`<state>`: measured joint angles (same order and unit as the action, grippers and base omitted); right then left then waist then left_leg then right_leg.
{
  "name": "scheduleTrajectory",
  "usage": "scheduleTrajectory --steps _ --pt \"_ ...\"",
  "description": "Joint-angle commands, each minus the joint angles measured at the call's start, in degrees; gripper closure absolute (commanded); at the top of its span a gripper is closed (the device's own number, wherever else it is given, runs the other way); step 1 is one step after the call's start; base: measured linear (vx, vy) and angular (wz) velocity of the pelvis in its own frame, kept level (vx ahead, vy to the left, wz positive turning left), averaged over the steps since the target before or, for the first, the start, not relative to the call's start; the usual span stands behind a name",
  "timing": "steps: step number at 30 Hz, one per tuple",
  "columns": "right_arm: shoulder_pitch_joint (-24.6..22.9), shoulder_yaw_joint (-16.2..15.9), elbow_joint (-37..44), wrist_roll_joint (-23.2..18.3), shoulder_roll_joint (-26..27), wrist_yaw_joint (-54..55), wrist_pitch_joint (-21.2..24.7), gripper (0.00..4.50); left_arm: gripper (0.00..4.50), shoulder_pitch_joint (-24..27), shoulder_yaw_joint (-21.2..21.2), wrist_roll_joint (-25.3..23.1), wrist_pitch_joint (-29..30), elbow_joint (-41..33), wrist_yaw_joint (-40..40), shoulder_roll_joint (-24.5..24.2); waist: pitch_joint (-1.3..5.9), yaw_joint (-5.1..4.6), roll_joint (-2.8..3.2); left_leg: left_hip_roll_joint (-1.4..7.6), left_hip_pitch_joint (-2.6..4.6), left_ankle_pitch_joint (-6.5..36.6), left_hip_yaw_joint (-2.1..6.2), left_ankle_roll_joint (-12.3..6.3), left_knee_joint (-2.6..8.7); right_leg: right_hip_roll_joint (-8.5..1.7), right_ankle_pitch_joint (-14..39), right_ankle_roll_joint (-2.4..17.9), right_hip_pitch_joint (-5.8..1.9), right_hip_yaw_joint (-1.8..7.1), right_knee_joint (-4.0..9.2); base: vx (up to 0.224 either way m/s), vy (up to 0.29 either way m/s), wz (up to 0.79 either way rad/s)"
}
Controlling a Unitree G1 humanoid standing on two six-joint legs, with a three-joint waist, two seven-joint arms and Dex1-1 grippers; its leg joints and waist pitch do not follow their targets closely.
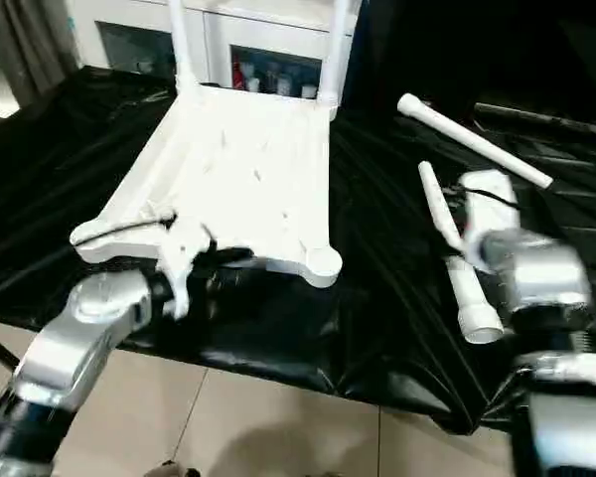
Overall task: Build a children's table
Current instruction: Pick table leg
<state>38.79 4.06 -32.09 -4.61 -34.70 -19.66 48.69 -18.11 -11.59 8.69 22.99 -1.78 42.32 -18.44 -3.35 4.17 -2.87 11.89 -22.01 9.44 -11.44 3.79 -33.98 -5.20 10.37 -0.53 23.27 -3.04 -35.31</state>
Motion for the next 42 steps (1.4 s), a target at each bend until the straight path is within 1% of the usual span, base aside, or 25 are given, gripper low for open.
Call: scheduleTrajectory --steps 1,3,4,5,6,7,8,9,10,12,13,16,17,18,20,21,24,26,33,35,37,39,40,41,42 --pt "-0.16 0.37 1.59 -0.07 -1.45 -1.07 3.30 0.11 2.61 0.10 -0.94 0.01 1.25 -2.55 0.56 -0.45 4.20 0.04 -0.94 0.92 1.13 7.54 0.11 -0.58 3.09 -1.83 9.20 10.01 -2.67 1.99 3.55 0.000 0.000 0.00" --pt "-1.54 0.42 2.37 0.06 -2.73 -1.65 5.59 0.11 2.61 0.71 -1.29 0.21 2.45 -3.77 0.64 -0.92 4.03 0.00 -0.98 0.93 1.11 8.31 0.12 -0.27 3.16 -1.83 10.46 9.60 -2.58 2.00 3.81 0.000 0.000 0.00" --pt "-2.31 0.58 2.64 -0.18 -3.11 -2.15 6.74 0.11 2.61 0.89 -1.55 0.25 2.92 -4.22 0.70 -1.19 4.07 0.01 -1.04 0.98 1.15 8.70 0.17 0.01 3.16 -1.88 11.01 9.44 -2.55 2.00 3.78 0.000 0.000 0.00" --pt "-2.68 0.87 2.92 -0.56 -3.13 -2.35 7.41 0.11 2.61 0.92 -1.67 0.23 2.95 -4.32 0.79 -1.30 4.06 -0.03 -0.73 0.91 1.15 8.90 0.20 0.09 3.17 -1.82 11.20 9.39 -2.54 2.00 3.79 0.000 0.000 0.00" --pt "-2.74 0.88 2.99 -0.61 -3.14 -2.42 7.52 0.11 2.61 0.92 -1.69 0.24 2.97 -4.34 0.79 -1.32 4.03 -0.08 -0.93 0.89 1.13 9.44 0.16 0.20 3.16 -1.81 11.95 9.13 -2.46 2.01 3.98 0.000 0.000 0.00" --pt "-3.50 0.93 3.70 -1.24 -3.27 -3.28 8.76 0.11 2.61 0.98 -1.92 0.30 3.18 -4.57 0.76 -1.49 4.04 -0.12 -0.83 0.88 1.15 9.75 0.19 0.37 3.19 -1.76 12.28 8.97 -2.46 2.01 4.05 0.000 0.000 0.00" --pt "-3.82 0.70 4.18 -1.63 -3.32 -3.80 10.06 0.11 2.61 0.90 -2.17 0.24 3.26 -4.57 0.99 -1.68 4.08 -0.16 -0.78 0.87 1.18 9.93 0.21 0.41 3.15 -1.75 12.32 9.02 -2.45 2.01 4.02 0.000 0.000 0.00" --pt "-4.02 0.66 4.56 -2.03 -3.31 -4.18 10.86 0.11 2.61 0.84 -2.33 0.12 3.39 -4.68 1.16 -1.82 4.06 -0.21 -0.88 0.89 1.13 10.10 0.25 0.49 3.21 -1.77 12.58 9.06 -2.45 1.99 4.08 0.000 0.000 0.00" --pt "-4.33 0.59 5.20 -3.08 -3.24 -5.22 12.69 0.11 2.61 0.63 -2.65 0.03 3.66 -4.84 1.73 -2.09 4.09 -0.25 -0.67 0.87 1.12 10.30 0.30 0.59 3.20 -1.78 12.74 9.05 -2.46 1.98 4.07 0.000 0.000 0.00" --pt "-4.60 0.58 5.69 -4.06 -3.04 -6.28 14.56 0.11 2.61 0.26 -2.93 0.16 4.06 -5.15 2.25 -2.30 4.12 -0.36 -0.60 0.90 1.11 10.45 0.36 0.62 3.21 -1.77 12.78 8.99 -2.48 1.99 4.05 0.000 0.000 0.00" --pt "-4.77 0.21 4.98 -3.92 -2.80 -6.37 15.23 0.11 2.61 -0.34 -3.25 0.32 4.23 -5.26 2.88 -2.46 4.12 -0.44 -0.67 0.91 1.12 10.44 0.34 0.62 3.19 -1.78 12.70 9.10 -2.46 1.99 4.10 0.000 0.000 0.00" --pt "-5.29 -0.02 3.90 -3.25 -2.56 -5.92 15.35 0.11 2.61 -0.87 -4.18 0.16 4.63 -5.82 3.99 -3.28 4.07 -0.56 -0.75 0.91 1.07 10.60 0.36 0.98 3.16 -1.87 13.48 9.52 -2.38 1.97 4.09 0.000 0.000 0.00" --pt "-5.82 -0.15 3.64 -2.81 -2.55 -5.74 15.26 0.11 2.61 -0.82 -4.93 -0.20 4.83 -6.38 4.64 -4.12 4.08 -0.58 -1.09 0.91 1.05 10.56 0.30 0.95 3.12 -1.89 13.65 9.48 -2.38 1.97 4.14 0.000 0.000 0.00" --pt "-6.10 -0.07 3.43 -2.77 -2.55 -5.73 15.40 0.11 2.61 -0.67 -5.29 -0.28 5.06 -6.82 5.09 -4.62 4.08 -0.52 -0.88 0.93 1.07 10.45 0.35 0.95 3.14 -1.91 13.85 9.46 -2.36 1.96 4.05 0.000 0.000 0.00" --pt "-6.33 0.11 3.25 -2.96 -2.57 -5.81 15.76 0.11 2.61 -0.50 -5.52 -0.24 5.39 -7.24 5.35 -5.00 4.06 -0.56 -0.84 0.94 1.09 10.34 0.33 1.02 3.12 -1.89 13.68 9.54 -2.35 1.97 4.03 0.000 0.000 0.00" --pt "-6.58 0.30 3.24 -3.24 -2.57 -5.94 16.17 0.11 2.61 -0.25 -5.58 -0.16 5.62 -7.65 5.46 -5.26 4.04 -0.64 -1.32 0.89 0.99 10.27 0.24 0.92 3.07 -1.83 13.82 9.44 -2.35 1.98 4.09 0.000 0.000 0.00" --pt "-7.32 0.99 2.77 -4.62 -2.41 -6.78 17.58 0.11 2.61 0.14 -5.53 -0.10 5.96 -8.17 5.46 -5.59 3.99 -0.53 -1.04 0.92 1.04 10.45 0.31 0.97 3.10 -1.91 14.87 9.06 -2.31 2.00 4.14 0.000 0.000 0.00" --pt "-7.49 1.31 1.98 -5.34 -1.97 -7.27 18.04 0.11 2.61 0.02 -5.64 -0.23 5.95 -7.99 5.47 -5.61 3.98 -0.61 -1.13 0.90 1.03 10.91 0.34 1.05 3.11 -1.88 15.38 8.99 -2.26 1.96 4.16 0.000 0.000 0.00" --pt "-8.64 1.21 1.35 -5.55 -1.55 -7.42 18.64 0.11 2.61 -0.47 -5.83 -0.08 6.31 -8.02 5.50 -6.11 3.89 -0.60 -1.12 0.89 1.09 12.25 0.41 1.66 3.11 -1.93 17.97 8.09 -2.06 1.96 4.42 0.000 0.000 0.00" --pt "-9.00 1.60 1.58 -5.87 -1.49 -7.34 18.92 0.11 2.61 -0.70 -5.71 -0.03 6.30 -7.92 5.48 -6.29 3.94 -0.58 -1.13 0.90 1.04 11.86 0.41 1.68 3.11 -1.93 17.11 8.21 -2.13 1.99 4.32 0.000 0.000 0.00" --pt "-9.08 1.73 1.57 -6.02 -1.47 -7.22 18.95 0.37 2.61 -0.78 -5.66 0.03 6.25 -7.92 5.48 -6.35 3.96 -0.60 -1.14 0.89 1.02 11.80 0.41 1.56 3.09 -1.91 16.86 8.30 -2.15 1.97 4.27 0.000 0.000 0.00" --pt "-9.11 1.79 1.54 -6.06 -1.44 -7.18 18.90 0.37 2.61 -0.81 -5.63 0.06 6.21 -7.91 5.49 -6.34 3.95 -0.58 -1.12 0.88 1.01 11.62 0.40 1.55 3.09 -1.92 16.74 8.40 -2.14 1.98 4.26 0.000 0.000 0.00" --pt "-9.30 1.97 1.57 -6.13 -1.22 -7.07 18.70 0.58 2.61 -0.80 -5.53 0.12 6.05 -7.90 5.46 -6.34 3.99 -0.56 -1.14 0.87 1.03 11.52 0.37 1.51 3.05 -1.92 16.57 8.45 -2.15 1.99 4.25 0.000 0.000 0.00" --pt "-9.34 2.04 1.47 -6.14 -1.13 -7.03 18.59 0.58 2.61 -0.83 -5.52 0.10 5.93 -7.87 5.37 -6.27 3.97 -0.51 -0.94 0.87 1.03 11.47 0.40 1.53 3.08 -1.93 16.42 8.50 -2.15 2.01 4.22 0.000 0.000 0.00" --pt "-9.42 2.07 1.41 -6.12 -1.02 -6.99 18.42 0.77 2.61 -0.79 -5.51 0.08 5.84 -7.87 5.31 -6.26 3.98 -0.56 -1.04 0.87 1.02 11.49 0.39 1.55 3.08 -1.89 16.25 8.56 -2.15 1.99 4.22 0.000 0.000 0.00"
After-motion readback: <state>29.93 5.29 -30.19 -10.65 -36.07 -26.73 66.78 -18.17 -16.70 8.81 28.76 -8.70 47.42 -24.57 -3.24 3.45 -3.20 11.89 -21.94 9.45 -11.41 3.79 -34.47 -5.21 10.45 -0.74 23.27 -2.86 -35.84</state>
